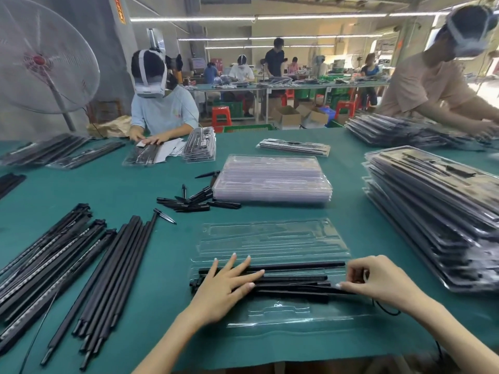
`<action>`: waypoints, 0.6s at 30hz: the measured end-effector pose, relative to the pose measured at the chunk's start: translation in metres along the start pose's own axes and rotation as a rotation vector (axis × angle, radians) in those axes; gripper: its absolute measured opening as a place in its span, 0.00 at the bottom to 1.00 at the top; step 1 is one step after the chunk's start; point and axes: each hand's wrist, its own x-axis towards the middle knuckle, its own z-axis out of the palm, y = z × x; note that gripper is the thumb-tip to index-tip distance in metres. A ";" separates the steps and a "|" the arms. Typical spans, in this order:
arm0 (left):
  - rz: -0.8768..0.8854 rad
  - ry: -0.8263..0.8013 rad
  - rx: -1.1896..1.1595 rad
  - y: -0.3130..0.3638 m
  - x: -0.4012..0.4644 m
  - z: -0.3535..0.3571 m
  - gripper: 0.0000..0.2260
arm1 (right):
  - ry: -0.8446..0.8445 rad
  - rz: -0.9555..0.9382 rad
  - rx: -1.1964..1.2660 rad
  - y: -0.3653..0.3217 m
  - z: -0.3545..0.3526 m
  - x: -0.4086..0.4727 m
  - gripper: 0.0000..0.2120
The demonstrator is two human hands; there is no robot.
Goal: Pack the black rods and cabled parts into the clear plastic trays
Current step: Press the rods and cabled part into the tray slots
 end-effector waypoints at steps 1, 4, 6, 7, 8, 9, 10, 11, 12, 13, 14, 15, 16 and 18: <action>-0.013 0.008 -0.020 0.000 0.000 0.002 0.16 | 0.001 0.001 -0.016 -0.001 0.000 -0.001 0.16; -0.013 0.029 -0.004 -0.001 -0.001 0.007 0.16 | -0.035 -0.037 -0.087 0.000 -0.004 -0.006 0.14; 0.003 0.036 0.029 -0.002 -0.003 0.009 0.17 | -0.088 -0.101 -0.143 0.001 -0.004 -0.010 0.14; 0.008 0.040 0.039 -0.003 -0.003 0.009 0.17 | -0.097 -0.131 -0.180 0.001 -0.003 -0.011 0.14; 0.009 0.045 0.034 -0.003 -0.004 0.009 0.18 | -0.089 -0.157 -0.215 0.001 -0.002 -0.012 0.13; 0.009 0.052 0.016 -0.003 -0.005 0.009 0.18 | -0.070 -0.177 -0.248 0.001 -0.001 -0.012 0.12; 0.007 0.060 -0.004 -0.004 -0.005 0.010 0.18 | -0.036 -0.199 -0.281 0.000 0.000 -0.012 0.11; 0.008 0.070 -0.019 -0.004 -0.006 0.010 0.19 | -0.011 -0.224 -0.324 -0.002 0.000 -0.010 0.11; 0.010 0.086 -0.030 -0.004 -0.006 0.010 0.19 | -0.008 -0.252 -0.369 -0.004 -0.001 -0.010 0.11; 0.012 0.105 -0.043 -0.005 -0.007 0.010 0.19 | -0.033 -0.264 -0.405 -0.005 -0.001 -0.008 0.12; 0.012 0.124 -0.055 -0.006 -0.008 0.010 0.20 | -0.067 -0.267 -0.429 -0.005 -0.002 -0.007 0.13; 0.012 0.138 -0.062 -0.007 -0.009 0.010 0.20 | -0.101 -0.266 -0.454 -0.006 -0.002 -0.007 0.13; 0.011 0.146 -0.061 -0.007 -0.009 0.010 0.21 | -0.114 -0.272 -0.476 -0.008 -0.002 -0.007 0.13; 0.012 0.172 -0.061 -0.007 -0.010 0.011 0.23 | -0.003 -0.337 -0.497 -0.009 -0.004 -0.006 0.09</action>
